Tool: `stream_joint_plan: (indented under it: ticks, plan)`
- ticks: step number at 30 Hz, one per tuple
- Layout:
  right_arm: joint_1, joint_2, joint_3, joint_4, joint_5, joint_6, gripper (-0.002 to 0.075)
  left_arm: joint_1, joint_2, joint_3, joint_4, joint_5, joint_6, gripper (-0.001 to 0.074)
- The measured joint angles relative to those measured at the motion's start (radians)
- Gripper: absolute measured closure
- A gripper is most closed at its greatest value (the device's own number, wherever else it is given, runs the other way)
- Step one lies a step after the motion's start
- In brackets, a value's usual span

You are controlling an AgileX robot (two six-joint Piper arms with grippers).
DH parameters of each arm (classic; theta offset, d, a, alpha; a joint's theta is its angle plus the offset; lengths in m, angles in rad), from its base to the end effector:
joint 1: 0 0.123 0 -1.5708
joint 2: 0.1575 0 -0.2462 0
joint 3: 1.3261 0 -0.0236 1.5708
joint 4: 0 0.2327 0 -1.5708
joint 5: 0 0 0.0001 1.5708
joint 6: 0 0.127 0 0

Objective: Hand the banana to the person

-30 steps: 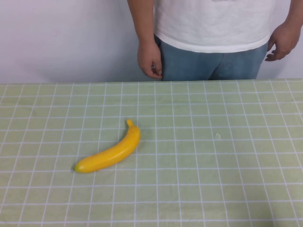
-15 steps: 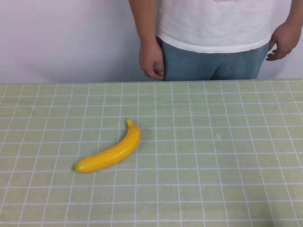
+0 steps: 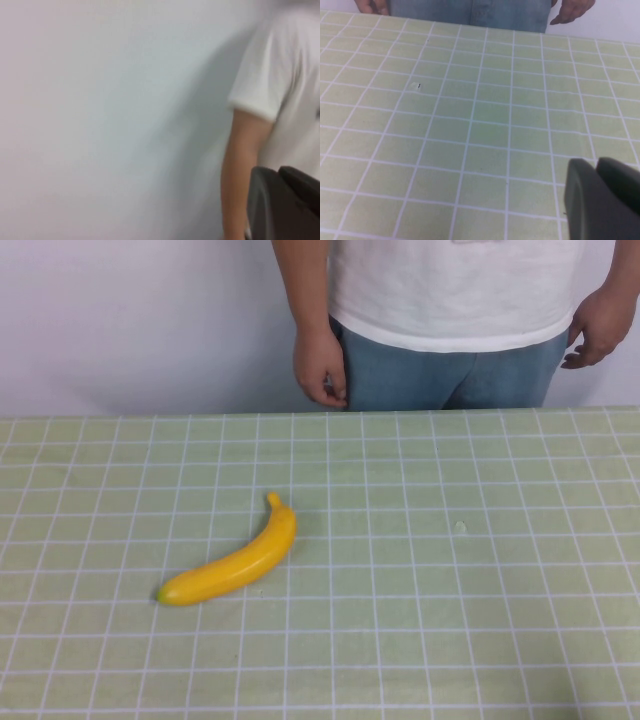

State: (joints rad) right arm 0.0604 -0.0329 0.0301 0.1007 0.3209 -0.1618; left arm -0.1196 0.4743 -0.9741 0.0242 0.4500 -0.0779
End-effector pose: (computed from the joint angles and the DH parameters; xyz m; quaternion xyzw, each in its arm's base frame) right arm 0.1085 0.0106 0.1691 -0.0594 0.7811 0.0106 0.6215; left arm 0.1072 -0.0115 0.4342 0.0169 0.6568 -0.0627 0.7513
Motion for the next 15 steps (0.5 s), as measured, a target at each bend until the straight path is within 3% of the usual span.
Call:
stream_joint_plan:
  ticks: [8,15]
  plan:
    - [0.0,0.0,0.0,0.0,0.0,0.0,0.0733,0.0,0.199,-0.032,-0.073,0.245,0.078,0.0739]
    - [0.0,0.0,0.0,0.0,0.0,0.0,0.0733,0.0,0.458,-0.157,-0.271,0.488,0.373,0.0706]
